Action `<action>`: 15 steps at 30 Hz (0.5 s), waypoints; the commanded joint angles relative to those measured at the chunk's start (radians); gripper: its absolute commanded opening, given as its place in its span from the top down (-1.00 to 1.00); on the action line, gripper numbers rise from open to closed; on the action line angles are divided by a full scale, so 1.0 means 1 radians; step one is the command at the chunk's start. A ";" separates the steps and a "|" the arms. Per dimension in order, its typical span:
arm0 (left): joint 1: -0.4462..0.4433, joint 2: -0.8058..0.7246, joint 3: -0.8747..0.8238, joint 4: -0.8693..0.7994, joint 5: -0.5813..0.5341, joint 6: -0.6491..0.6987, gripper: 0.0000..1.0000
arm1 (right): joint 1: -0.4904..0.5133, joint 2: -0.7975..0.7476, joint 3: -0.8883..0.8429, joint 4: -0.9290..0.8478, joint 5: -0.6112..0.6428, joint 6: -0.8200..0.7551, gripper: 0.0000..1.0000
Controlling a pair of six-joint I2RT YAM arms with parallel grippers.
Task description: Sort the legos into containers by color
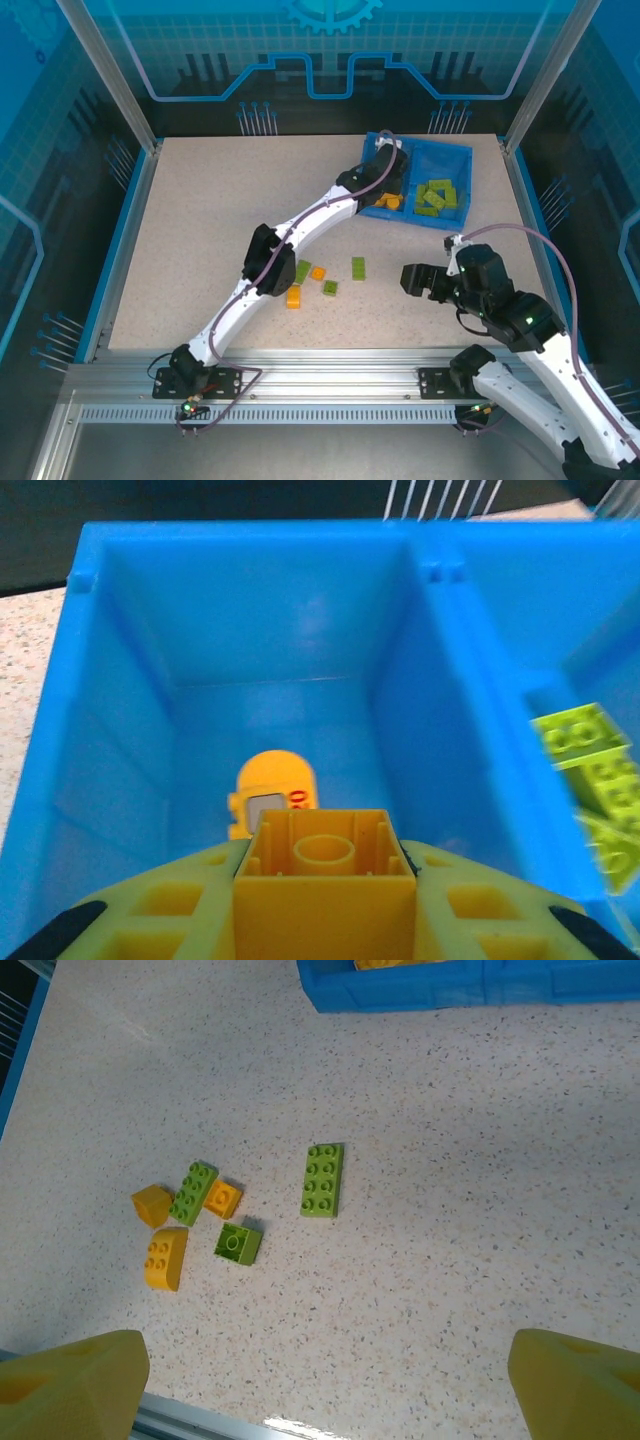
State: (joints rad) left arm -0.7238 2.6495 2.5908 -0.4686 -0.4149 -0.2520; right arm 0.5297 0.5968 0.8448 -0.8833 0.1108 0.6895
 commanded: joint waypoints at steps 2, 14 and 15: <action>-0.004 -0.019 0.002 0.078 -0.028 0.028 0.09 | 0.007 -0.007 0.006 -0.034 0.021 0.013 -0.89; -0.045 -0.338 -0.254 0.012 0.045 -0.096 -0.13 | 0.008 0.038 -0.003 0.003 0.015 0.002 -0.90; -0.052 -0.402 -0.330 0.036 0.058 -0.107 -0.13 | 0.007 0.052 -0.003 0.012 0.008 -0.003 -0.90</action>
State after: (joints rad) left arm -0.7483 2.4786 2.3844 -0.4625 -0.4049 -0.2874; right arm 0.5297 0.6281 0.8444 -0.8902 0.1177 0.6891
